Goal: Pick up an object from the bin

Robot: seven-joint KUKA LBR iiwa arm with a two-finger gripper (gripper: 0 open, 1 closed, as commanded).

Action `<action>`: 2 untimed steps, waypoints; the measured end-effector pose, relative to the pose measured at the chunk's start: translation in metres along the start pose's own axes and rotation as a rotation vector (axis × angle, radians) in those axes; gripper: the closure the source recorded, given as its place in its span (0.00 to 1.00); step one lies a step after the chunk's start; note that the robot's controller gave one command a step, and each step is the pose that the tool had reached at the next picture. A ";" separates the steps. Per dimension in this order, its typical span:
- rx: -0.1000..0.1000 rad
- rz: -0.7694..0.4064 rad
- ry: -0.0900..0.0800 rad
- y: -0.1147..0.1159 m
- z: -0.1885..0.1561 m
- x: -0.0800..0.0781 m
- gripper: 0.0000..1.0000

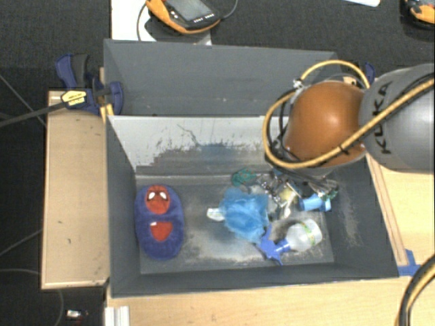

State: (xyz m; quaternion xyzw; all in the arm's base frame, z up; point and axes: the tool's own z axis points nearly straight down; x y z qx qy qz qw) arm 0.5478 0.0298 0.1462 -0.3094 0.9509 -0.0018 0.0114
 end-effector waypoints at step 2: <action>0.005 -0.213 -0.007 0.012 0.025 0.001 1.00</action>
Offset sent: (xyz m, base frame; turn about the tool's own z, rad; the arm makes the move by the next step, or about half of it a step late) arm -0.0141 0.0179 -0.0451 -0.3467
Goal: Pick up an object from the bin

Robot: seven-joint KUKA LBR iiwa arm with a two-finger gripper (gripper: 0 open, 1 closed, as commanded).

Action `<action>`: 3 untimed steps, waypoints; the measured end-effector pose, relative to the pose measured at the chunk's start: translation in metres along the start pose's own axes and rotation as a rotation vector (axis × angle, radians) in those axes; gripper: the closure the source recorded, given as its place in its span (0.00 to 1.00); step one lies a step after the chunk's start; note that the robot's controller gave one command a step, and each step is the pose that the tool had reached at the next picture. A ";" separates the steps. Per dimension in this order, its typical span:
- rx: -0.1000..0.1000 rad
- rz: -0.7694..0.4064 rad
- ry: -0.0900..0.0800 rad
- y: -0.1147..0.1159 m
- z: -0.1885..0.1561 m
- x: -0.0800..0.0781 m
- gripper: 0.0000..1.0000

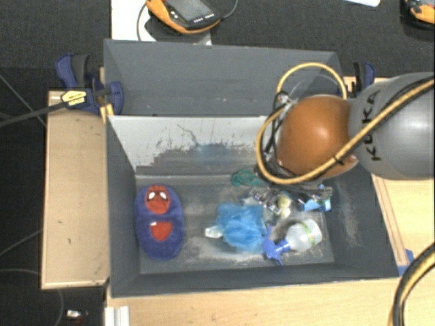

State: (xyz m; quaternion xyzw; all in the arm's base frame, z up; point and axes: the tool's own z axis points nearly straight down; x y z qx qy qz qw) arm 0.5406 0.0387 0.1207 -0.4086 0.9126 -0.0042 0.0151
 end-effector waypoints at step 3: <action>-0.004 0.000 0.001 0.016 -0.010 0.027 1.00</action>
Offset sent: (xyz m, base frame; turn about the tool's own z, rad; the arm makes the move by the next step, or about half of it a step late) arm -0.0277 -0.0152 0.0054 0.0446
